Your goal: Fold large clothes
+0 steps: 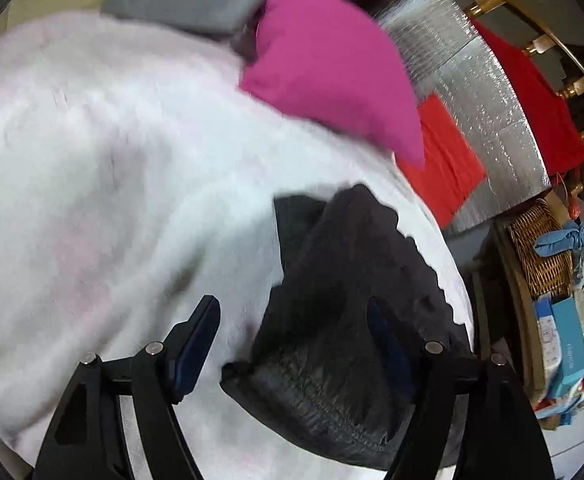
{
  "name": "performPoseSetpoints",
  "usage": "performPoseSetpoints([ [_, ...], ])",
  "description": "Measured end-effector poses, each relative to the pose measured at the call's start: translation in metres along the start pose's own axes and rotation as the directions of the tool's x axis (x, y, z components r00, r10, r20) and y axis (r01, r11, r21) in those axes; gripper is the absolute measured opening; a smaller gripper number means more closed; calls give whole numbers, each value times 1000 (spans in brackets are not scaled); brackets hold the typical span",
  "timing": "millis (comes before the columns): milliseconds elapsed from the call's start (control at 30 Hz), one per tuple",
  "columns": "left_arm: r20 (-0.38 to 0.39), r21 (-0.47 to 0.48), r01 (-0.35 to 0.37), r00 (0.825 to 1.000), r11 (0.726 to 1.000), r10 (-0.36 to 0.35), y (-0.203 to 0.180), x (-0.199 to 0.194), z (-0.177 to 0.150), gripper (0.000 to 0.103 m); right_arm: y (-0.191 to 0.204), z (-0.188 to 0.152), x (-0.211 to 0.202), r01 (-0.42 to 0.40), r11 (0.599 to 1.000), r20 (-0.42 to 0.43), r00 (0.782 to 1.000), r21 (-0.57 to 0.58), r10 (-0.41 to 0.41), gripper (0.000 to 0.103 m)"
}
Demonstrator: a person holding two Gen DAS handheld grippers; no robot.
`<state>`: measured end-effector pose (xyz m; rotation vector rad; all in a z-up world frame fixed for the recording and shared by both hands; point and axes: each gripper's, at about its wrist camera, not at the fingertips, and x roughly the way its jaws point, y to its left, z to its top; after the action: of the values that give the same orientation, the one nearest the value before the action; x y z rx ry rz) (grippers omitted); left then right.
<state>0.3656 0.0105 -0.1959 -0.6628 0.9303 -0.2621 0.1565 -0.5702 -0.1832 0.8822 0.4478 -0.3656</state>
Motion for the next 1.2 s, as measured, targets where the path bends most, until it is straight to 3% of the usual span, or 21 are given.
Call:
performPoseSetpoints([
  [33,17,23,-9,1000,1000,8,-4,-2,0,77,8,-2,-5,-22,998,9,1000,-51,23,64],
  [133,46,116,-34,999,993,29,-17,-7,-4,77,24,-11,-1,-56,991,-19,998,-119,54,47],
  [233,45,227,-90,996,970,82,-33,1,-11,77,16,-22,18,-45,994,-100,994,-98,35,46],
  [300,6,296,-165,985,941,171,-39,17,-17,77,4,-33,44,21,997,-189,981,-79,-35,41],
  [367,-102,335,-215,960,917,262,-35,44,-24,77,-4,-38,52,48,997,-198,978,-66,-60,35],
  [433,-129,302,-200,960,932,248,-30,48,-24,77,0,-32,48,50,996,-198,978,-68,-63,34],
  [600,-51,298,-174,979,939,198,-39,34,-17,77,24,-9,37,35,994,-136,989,-106,-50,38],
  [700,-45,289,-147,985,946,166,-45,31,-12,80,41,1,50,10,995,-147,989,-101,-25,56],
  [733,-54,282,-144,985,949,165,-45,34,-10,82,45,1,55,10,994,-157,987,-108,-27,58],
  [800,-82,270,-147,981,952,175,-42,41,-8,83,48,2,72,11,993,-198,980,-117,-34,58],
  [867,-132,279,-158,971,947,201,-41,56,-8,84,41,-4,108,61,993,-297,951,-101,-88,59],
  [933,-225,279,-147,951,949,213,-37,73,-7,84,39,-7,122,81,991,-314,943,-111,-112,59],
  [967,-239,262,-135,950,956,200,-36,73,-6,84,43,-5,121,82,989,-309,944,-126,-118,59],
  [1100,-173,246,-73,978,966,118,-41,54,13,84,50,10,101,17,989,-296,953,-147,-60,63],
  [1200,-163,257,-26,984,966,70,-47,53,29,88,38,28,82,-7,992,-256,966,-126,-25,75],
])
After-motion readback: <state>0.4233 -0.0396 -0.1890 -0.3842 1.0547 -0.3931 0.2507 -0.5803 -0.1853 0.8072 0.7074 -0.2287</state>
